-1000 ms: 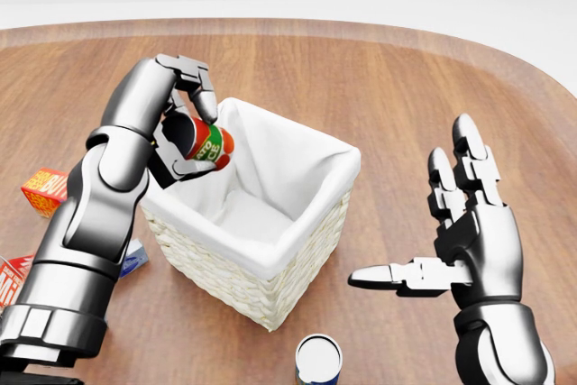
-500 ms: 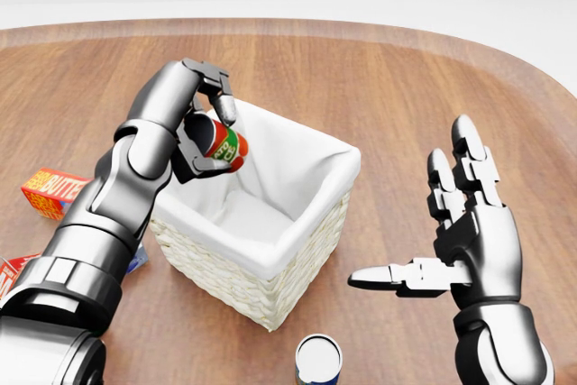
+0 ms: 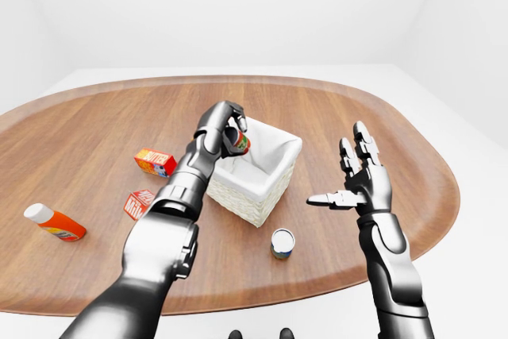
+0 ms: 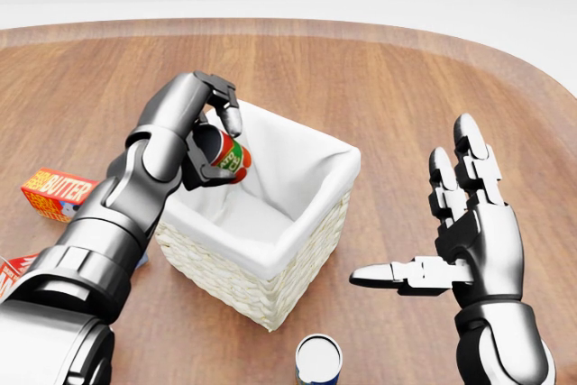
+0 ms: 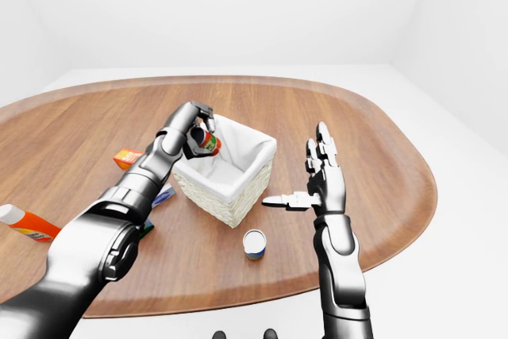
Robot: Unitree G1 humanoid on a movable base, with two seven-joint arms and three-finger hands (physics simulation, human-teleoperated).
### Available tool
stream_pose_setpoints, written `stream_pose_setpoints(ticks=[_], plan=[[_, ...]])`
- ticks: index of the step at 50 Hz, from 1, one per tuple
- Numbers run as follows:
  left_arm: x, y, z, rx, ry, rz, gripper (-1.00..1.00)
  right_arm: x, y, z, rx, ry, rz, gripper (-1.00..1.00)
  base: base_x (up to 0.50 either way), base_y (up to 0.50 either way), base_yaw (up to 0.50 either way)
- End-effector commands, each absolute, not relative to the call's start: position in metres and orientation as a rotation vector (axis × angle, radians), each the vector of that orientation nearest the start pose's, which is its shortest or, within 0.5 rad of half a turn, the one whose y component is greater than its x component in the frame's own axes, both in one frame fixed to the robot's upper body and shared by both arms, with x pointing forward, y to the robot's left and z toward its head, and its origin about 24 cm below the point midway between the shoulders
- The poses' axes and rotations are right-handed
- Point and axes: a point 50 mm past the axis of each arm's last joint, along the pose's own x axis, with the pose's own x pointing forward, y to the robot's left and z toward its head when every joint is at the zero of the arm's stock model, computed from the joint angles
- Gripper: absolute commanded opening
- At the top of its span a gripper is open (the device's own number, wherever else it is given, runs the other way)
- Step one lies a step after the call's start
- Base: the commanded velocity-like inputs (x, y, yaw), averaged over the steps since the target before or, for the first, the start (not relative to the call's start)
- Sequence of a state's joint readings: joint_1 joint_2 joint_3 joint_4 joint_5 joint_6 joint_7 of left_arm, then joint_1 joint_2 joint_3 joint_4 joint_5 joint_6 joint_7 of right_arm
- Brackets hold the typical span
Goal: Pick up the tomato sauce, and put it in the basket.
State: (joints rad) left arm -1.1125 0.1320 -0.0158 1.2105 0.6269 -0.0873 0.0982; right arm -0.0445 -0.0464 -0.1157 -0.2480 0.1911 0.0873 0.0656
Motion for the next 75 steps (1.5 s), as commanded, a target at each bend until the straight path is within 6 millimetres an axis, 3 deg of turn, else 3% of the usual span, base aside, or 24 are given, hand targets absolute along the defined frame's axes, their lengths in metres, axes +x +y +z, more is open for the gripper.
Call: stream_pose_setpoints(ticks=[1, 31, 32, 33, 34, 59, 75], plan=[[0.418, 0.108, 0.143, 0.866, -0.056, -0.092, -1.00, 0.256, -0.176, 0.103, 0.130, -0.214, 0.002, 1.00, 0.00, 0.00, 0.00], [0.415, 0.104, 0.133, 0.880, -0.039, -0.108, -1.00, 0.256, -0.175, 0.102, 0.130, -0.210, 0.005, 1.00, 0.00, 0.00, 0.00], [0.415, 0.104, 0.133, 0.876, -0.034, -0.114, -0.59, 0.256, -0.175, 0.101, 0.129, -0.209, 0.005, 1.00, 0.00, 0.00, 0.00], [0.415, 0.103, 0.132, 0.866, -0.029, -0.123, 0.71, 0.256, -0.175, 0.101, 0.129, -0.208, 0.004, 1.00, 0.00, 0.00, 0.00], [0.415, 0.103, 0.133, 0.875, -0.034, -0.123, 1.00, 0.256, -0.175, 0.100, 0.130, -0.205, 0.005, 1.00, 0.00, 0.00, 0.00], [0.415, 0.103, 0.135, 0.871, -0.041, -0.117, 1.00, 0.257, -0.176, 0.103, 0.130, -0.216, 0.001, 1.00, 0.00, 0.00, 0.00], [0.418, 0.105, 0.154, 0.800, -0.095, -0.108, 1.00, 0.258, -0.177, 0.101, 0.130, -0.208, -0.002, 1.00, 0.00, 0.00, 0.00]])
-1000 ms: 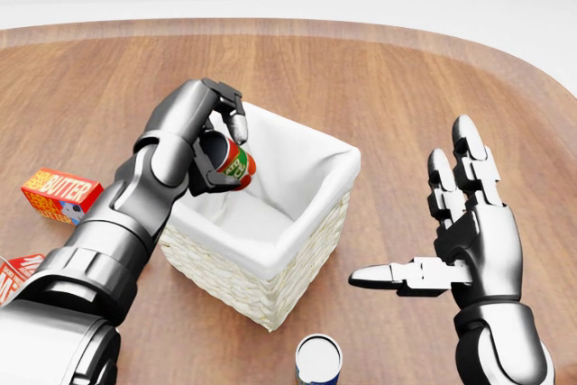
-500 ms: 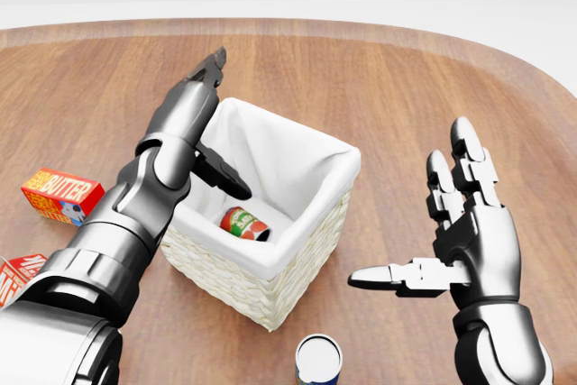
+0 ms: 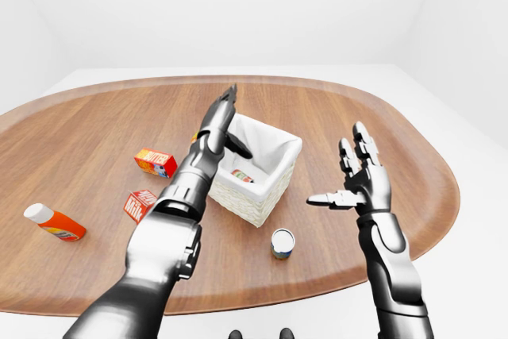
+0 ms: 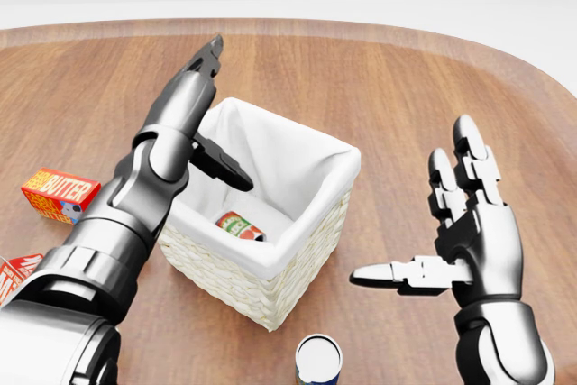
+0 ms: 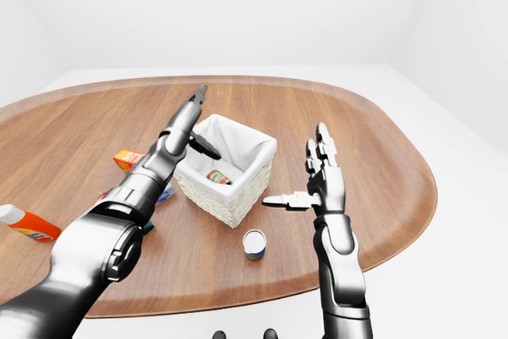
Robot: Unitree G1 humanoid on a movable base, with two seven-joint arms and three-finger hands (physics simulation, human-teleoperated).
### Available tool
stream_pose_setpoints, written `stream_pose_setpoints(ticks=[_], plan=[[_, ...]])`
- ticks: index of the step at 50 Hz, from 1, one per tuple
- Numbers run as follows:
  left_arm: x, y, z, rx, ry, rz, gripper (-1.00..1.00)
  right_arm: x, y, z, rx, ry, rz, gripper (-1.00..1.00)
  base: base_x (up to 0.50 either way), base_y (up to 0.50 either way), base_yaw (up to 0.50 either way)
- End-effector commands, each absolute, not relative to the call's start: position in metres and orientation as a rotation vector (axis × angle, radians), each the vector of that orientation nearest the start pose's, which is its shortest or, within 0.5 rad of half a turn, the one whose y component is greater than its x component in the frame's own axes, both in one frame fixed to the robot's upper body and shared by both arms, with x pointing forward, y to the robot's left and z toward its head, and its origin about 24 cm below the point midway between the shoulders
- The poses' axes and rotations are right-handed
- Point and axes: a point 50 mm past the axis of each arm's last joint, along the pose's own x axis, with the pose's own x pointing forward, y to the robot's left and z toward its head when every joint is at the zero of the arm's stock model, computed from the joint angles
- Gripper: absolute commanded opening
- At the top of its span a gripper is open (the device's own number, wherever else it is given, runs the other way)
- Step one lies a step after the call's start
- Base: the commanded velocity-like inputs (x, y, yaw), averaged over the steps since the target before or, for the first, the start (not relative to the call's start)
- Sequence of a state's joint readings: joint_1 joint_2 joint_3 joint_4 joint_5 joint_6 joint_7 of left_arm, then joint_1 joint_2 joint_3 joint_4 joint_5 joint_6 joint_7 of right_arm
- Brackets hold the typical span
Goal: Pick up the tomato sauce, and put it in the basket.
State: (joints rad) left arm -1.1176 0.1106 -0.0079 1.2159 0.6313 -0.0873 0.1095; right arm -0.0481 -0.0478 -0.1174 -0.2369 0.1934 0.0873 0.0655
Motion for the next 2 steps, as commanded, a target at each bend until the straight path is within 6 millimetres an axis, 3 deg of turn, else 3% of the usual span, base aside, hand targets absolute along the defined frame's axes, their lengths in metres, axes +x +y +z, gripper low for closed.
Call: stream_pose_setpoints(ticks=[1, 2], plan=[[0.4178, 0.1045, 0.1543, 0.798, -0.099, -0.110, 1.00, 0.2578, -0.1769, 0.1017, 0.130, -0.209, -0.001, 1.00, 0.00, 0.00, 0.00], [0.4177, 0.1043, 0.1556, 0.793, -0.106, -0.111, 1.00, 0.2573, -0.1768, 0.1025, 0.130, -0.213, -0.001, 1.00, 0.00, 0.00, 0.00]])
